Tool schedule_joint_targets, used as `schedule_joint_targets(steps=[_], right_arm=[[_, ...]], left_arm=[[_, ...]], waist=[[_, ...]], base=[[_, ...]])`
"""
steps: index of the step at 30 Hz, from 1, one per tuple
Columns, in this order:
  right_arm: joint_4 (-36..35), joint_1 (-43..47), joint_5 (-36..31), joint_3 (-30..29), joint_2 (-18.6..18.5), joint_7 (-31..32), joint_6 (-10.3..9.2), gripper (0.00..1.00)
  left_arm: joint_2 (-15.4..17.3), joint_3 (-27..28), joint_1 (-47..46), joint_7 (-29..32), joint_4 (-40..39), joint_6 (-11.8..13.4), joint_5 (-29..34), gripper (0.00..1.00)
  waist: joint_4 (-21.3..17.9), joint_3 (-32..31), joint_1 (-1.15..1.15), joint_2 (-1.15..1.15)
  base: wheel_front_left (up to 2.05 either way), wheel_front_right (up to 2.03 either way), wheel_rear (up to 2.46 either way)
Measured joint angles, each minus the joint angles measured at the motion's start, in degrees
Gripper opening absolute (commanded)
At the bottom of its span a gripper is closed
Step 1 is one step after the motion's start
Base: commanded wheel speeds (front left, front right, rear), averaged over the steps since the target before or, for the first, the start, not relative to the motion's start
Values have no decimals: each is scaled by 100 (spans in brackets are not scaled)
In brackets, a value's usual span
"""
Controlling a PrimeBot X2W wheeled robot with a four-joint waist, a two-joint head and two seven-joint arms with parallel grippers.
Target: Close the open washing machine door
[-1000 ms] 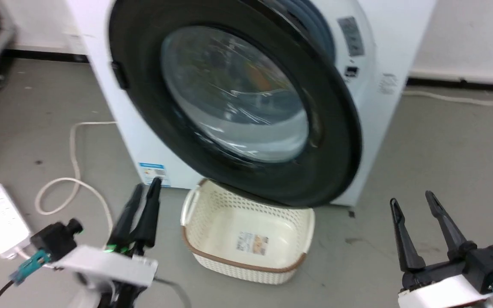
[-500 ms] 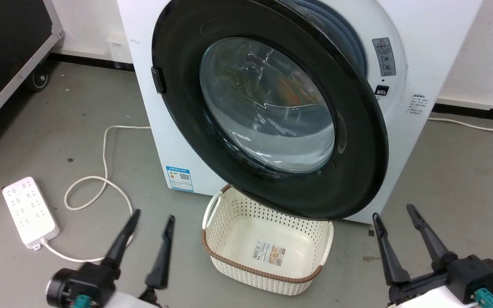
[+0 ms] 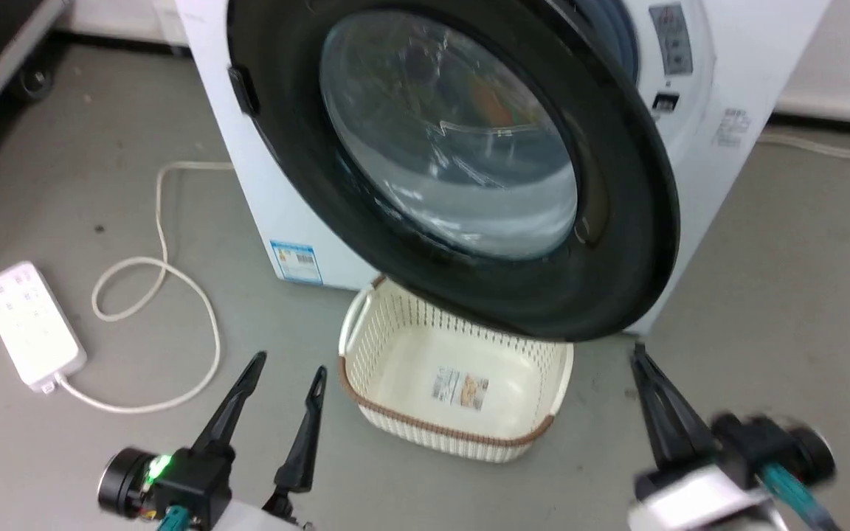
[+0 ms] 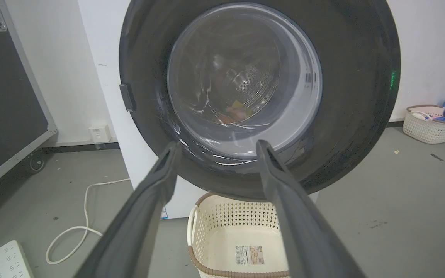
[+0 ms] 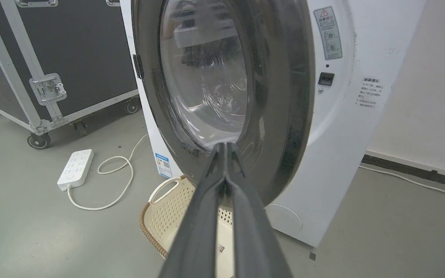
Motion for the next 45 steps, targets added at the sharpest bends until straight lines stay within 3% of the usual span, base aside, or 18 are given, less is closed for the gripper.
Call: schedule_joint_targets(steps=[6,15,25,34,45], right_arm=[[422,-1241,-40,516,-323,304,8,0],[1250,-3010,218,756,-961,715,23,0],[2224,-4489,513,402,-1339,842,12,0],[3190,-5599,367,-54,-1379,771,16,0],[4089,-5953,-22,-493,-1074,398,75,0]], left_arm=[[-56,-20,-365,0,5,-51,81,100],[-104,-42,-878,0,14,-92,82,100],[-210,-44,-1222,0,-77,-92,80,100],[-234,-69,-1444,0,-108,-93,26,100],[-311,-35,-1458,0,-56,-93,-26,100]], waist=[[-28,526,1,0],[-1,1357,1,0],[87,2024,1,0],[200,2342,1,0],[244,2308,0,0]], base=[[0,0,0],[0,0,0],[0,0,0],[0,0,0],[0,0,0]])
